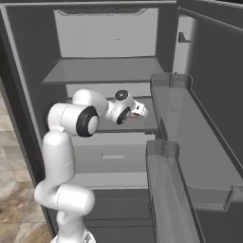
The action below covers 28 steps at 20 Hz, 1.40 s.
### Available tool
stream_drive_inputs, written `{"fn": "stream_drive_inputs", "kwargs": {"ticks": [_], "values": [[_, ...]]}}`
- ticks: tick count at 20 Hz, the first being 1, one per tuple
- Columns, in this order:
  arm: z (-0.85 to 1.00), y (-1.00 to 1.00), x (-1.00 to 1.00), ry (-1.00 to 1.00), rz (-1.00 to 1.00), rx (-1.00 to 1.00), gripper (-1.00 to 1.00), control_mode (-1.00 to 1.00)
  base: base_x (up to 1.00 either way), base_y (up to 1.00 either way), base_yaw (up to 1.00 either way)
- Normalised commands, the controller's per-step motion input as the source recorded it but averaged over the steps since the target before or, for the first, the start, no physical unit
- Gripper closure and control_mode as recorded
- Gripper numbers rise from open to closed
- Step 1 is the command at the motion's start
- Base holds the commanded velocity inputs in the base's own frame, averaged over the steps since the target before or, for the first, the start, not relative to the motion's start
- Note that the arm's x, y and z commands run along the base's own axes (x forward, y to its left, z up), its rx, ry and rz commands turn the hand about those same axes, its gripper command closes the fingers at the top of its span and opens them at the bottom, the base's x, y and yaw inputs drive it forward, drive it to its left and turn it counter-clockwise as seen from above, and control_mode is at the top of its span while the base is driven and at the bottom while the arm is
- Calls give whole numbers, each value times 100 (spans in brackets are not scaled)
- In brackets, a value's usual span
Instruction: Open the fridge, remove the peach, squash, and shrimp, and place them on any counter.
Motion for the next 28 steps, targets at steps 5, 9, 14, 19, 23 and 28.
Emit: {"fn": "stream_drive_inputs", "kwargs": {"ticks": [5,9,14,19,23,28], "values": [[-57,0,1,6,0,0,100,-100,0,0,0],[-52,0,1,-3,0,0,100,-100,0,0,0],[-67,0,-19,-13,0,0,100,-100,0,0,0],[-1,0,-93,-15,8,0,100,-100,0,0,0],[21,0,-100,-18,16,0,100,-100,0,0,0],[80,-6,-100,-16,22,0,100,-100,0,0,0]]}}
